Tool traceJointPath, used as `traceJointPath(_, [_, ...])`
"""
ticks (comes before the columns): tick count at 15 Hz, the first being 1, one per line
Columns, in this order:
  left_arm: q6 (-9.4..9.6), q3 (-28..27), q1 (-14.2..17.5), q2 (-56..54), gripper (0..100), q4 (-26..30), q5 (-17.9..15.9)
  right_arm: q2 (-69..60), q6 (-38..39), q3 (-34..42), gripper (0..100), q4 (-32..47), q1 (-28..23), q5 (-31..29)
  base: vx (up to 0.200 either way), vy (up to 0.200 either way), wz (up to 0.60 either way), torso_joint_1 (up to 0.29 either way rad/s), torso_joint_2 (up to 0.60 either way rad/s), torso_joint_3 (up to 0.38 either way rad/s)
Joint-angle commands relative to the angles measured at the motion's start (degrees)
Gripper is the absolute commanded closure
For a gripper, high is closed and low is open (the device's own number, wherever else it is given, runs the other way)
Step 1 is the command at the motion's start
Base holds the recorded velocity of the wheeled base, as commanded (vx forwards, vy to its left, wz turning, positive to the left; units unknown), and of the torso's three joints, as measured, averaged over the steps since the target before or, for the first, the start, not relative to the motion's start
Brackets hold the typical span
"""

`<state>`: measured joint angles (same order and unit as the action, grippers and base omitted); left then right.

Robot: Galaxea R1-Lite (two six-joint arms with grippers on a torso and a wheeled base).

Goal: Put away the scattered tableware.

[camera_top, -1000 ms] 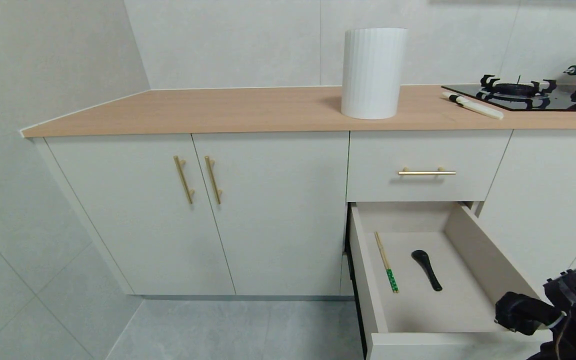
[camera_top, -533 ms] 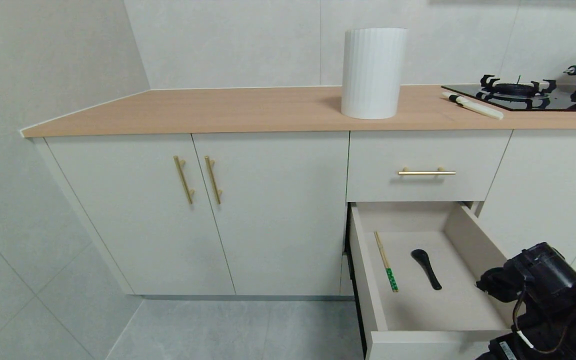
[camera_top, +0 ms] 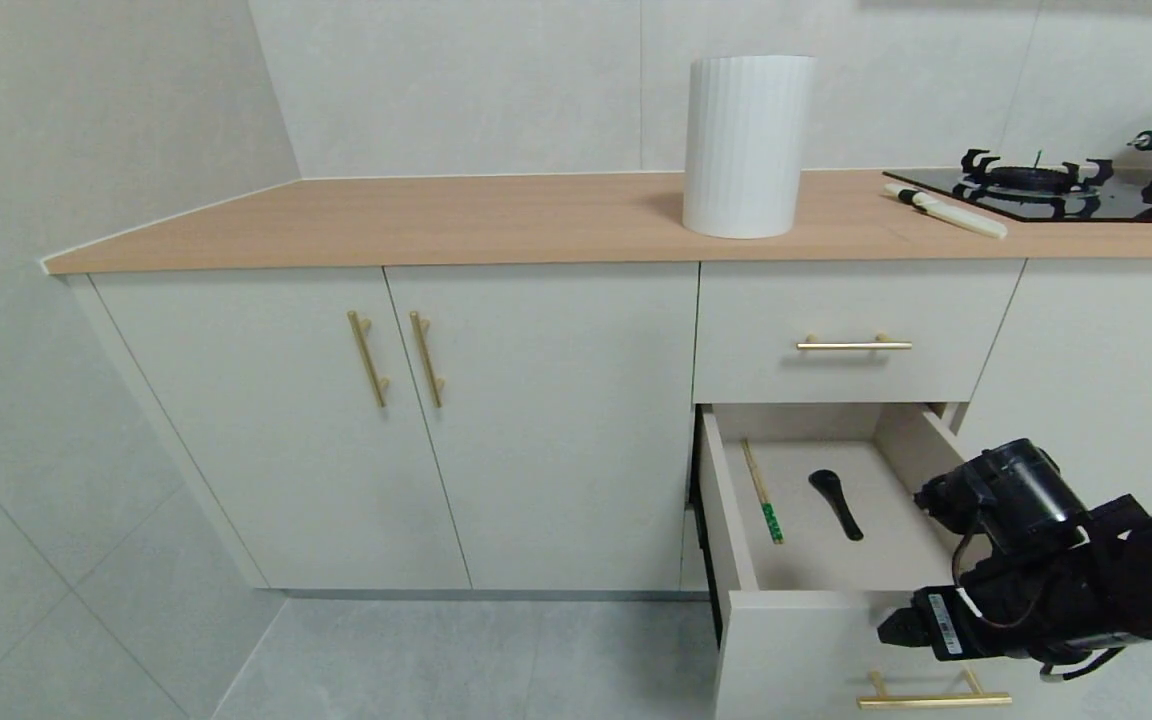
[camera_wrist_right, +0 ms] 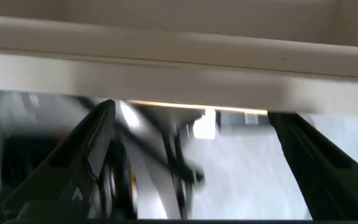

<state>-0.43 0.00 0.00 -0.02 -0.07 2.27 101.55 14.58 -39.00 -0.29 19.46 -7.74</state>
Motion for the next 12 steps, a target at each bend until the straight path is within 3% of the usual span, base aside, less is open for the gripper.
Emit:
traceJointPath(1, [-0.01, 0.0, 0.0, 0.0, 0, 0.0, 0.0, 5.6, 0.1, -2.8, 0, -2.1, -0.2, -1.0, 0.000, 0.000, 0.00, 0.000, 0.00, 0.000])
traceJointPath(12, [-0.01, 0.0, 0.0, 0.0, 0, 0.0, 0.0, 23.9, -0.3, -30.8, 0, -2.5, -5.3, -3.7, 0.000, 0.000, 0.00, 0.000, 0.00, 0.000])
